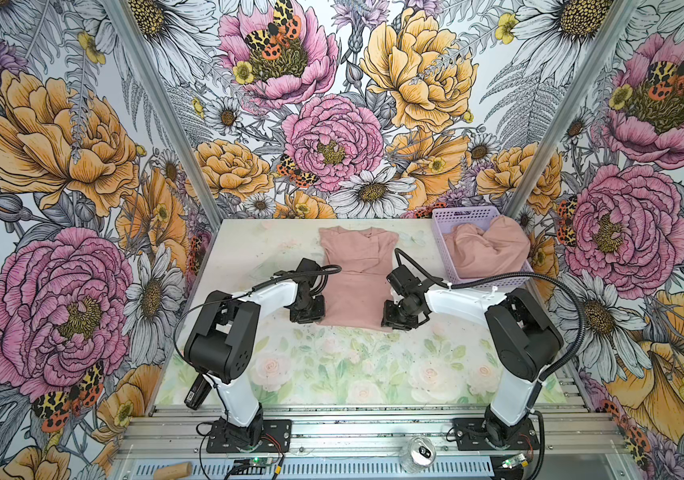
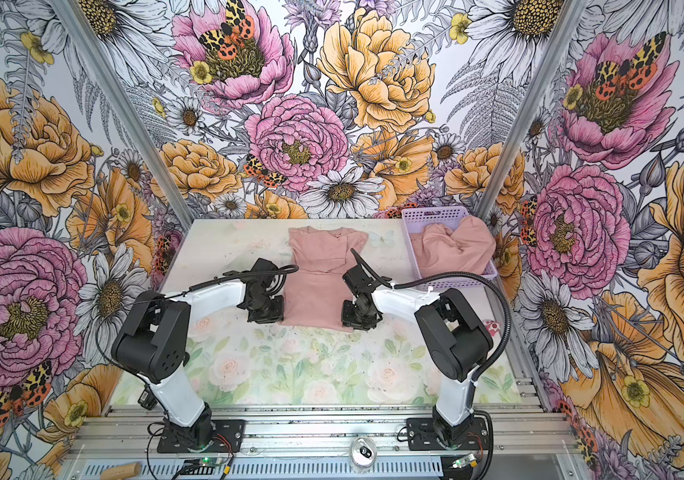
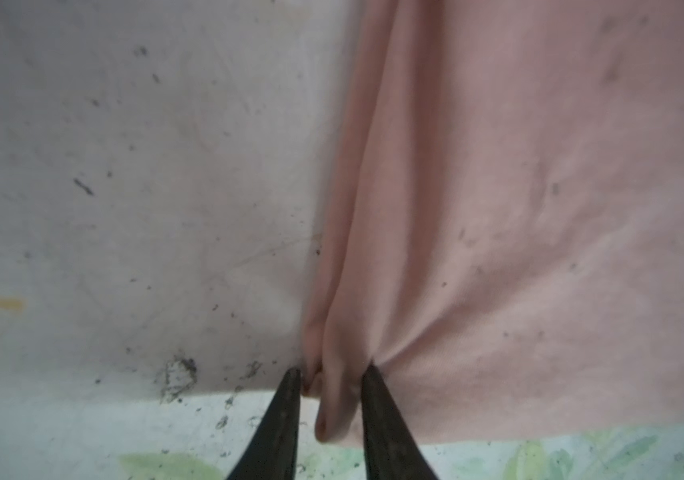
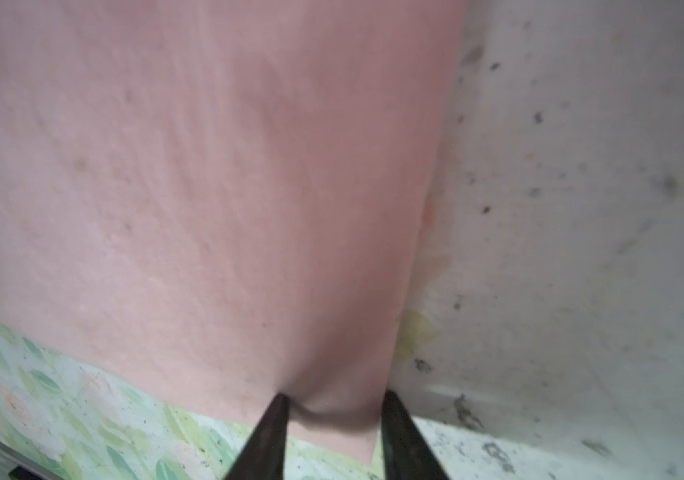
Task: Fold and stack the mixed laundry pile
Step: 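Grasp the near edge of the pink shirt with both grippers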
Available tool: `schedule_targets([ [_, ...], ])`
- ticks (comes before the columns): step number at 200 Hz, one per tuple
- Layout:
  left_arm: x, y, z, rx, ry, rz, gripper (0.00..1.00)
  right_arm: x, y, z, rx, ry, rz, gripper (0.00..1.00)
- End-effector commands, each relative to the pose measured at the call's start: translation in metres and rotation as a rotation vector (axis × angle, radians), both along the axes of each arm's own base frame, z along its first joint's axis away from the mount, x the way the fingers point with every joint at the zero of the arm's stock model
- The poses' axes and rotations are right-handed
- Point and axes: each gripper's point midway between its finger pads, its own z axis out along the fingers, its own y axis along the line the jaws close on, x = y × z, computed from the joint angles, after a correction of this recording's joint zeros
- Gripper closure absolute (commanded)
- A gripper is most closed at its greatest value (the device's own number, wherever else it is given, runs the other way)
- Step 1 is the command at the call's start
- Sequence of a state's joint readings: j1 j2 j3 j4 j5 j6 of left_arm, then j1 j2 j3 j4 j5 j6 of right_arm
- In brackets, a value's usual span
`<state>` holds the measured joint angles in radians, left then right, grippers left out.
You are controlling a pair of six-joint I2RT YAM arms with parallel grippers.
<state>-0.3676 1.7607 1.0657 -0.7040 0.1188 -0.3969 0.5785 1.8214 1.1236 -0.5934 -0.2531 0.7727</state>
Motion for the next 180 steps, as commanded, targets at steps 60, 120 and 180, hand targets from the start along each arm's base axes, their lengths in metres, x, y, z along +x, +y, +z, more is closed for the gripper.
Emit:
schedule_targets([
  [60,-0.016,0.019,-0.001,-0.002,-0.005,0.081,1.00,-0.002,-0.005,0.000,0.000,-0.022,0.013,1.00],
  [120,-0.084,0.019,-0.010,-0.002,0.067,0.132,1.00,-0.047,-0.021,0.003,0.015,0.042,0.037,1.00],
  [180,-0.089,0.023,0.011,-0.035,-0.020,0.172,0.46,-0.051,-0.026,0.012,0.038,0.019,0.045,0.66],
])
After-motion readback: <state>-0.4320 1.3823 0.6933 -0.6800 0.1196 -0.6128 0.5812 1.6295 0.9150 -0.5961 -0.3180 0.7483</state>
